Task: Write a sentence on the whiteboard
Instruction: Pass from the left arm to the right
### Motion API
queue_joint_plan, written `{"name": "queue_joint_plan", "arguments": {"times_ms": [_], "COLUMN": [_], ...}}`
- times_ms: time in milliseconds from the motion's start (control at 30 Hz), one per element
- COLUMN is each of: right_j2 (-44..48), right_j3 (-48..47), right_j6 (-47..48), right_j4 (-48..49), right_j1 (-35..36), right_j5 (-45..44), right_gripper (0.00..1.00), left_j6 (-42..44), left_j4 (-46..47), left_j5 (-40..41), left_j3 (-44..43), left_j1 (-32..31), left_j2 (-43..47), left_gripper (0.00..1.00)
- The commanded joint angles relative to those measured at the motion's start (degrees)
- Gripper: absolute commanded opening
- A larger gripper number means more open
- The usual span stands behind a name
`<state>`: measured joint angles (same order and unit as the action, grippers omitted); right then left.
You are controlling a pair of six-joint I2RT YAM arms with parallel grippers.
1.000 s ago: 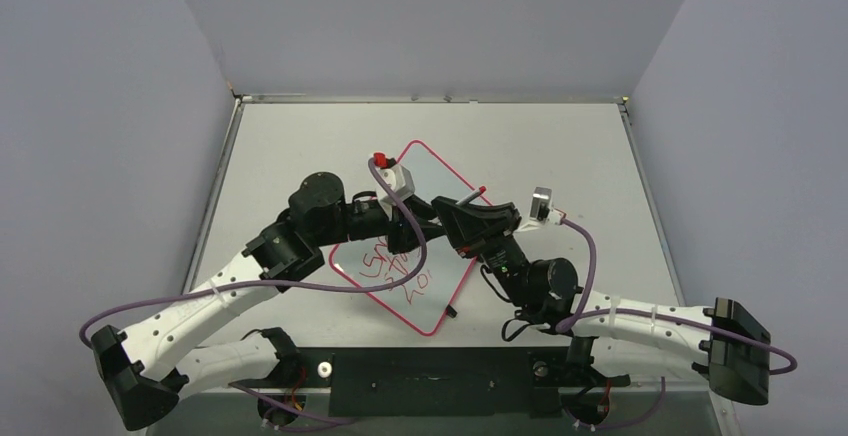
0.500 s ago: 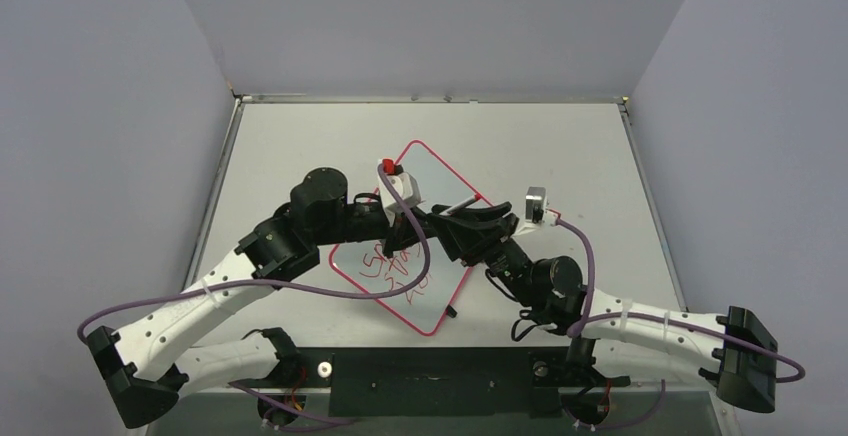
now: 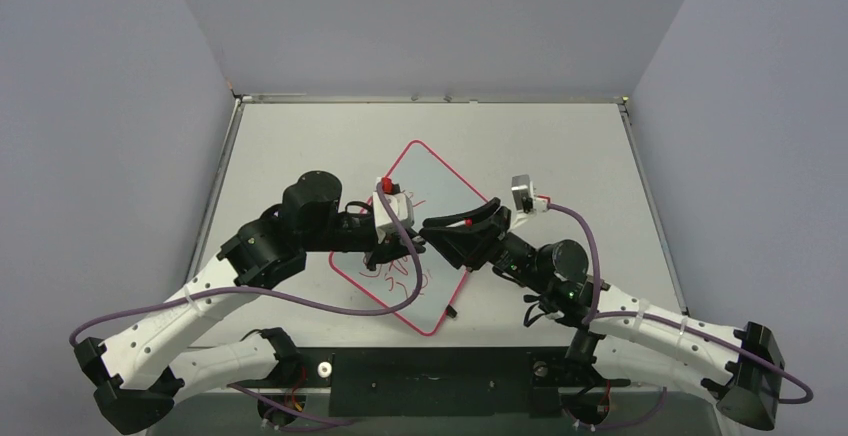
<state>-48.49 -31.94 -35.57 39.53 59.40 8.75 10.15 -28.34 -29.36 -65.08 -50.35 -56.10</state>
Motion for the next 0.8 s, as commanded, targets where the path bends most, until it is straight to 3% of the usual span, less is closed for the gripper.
{"name": "queue_joint_plan", "arguments": {"times_ms": [0, 433, 767], "right_j2": [-3.58, -5.05, -6.67], "right_j3": [-4.05, -5.47, -6.62], "right_j6": [-4.04, -3.87, -5.31], "right_j4": [0.46, -2.19, -4.38], "right_j1": [-0.8, -2.27, -2.53], "right_j5": [9.2, 16.91, 23.97], "right_gripper": [0.26, 0.11, 0.28], "left_j6": [3.21, 6.51, 7.18], "left_j4": [-2.66, -6.63, -6.89], "left_j5": [-3.12, -3.41, -1.94], "left_j3": [-3.77, -5.95, -6.29], "left_j1": [0.05, -0.26, -0.44], "left_j2": [0.38, -1.02, -1.79], "left_gripper": [0.0, 0.0, 0.0]}}
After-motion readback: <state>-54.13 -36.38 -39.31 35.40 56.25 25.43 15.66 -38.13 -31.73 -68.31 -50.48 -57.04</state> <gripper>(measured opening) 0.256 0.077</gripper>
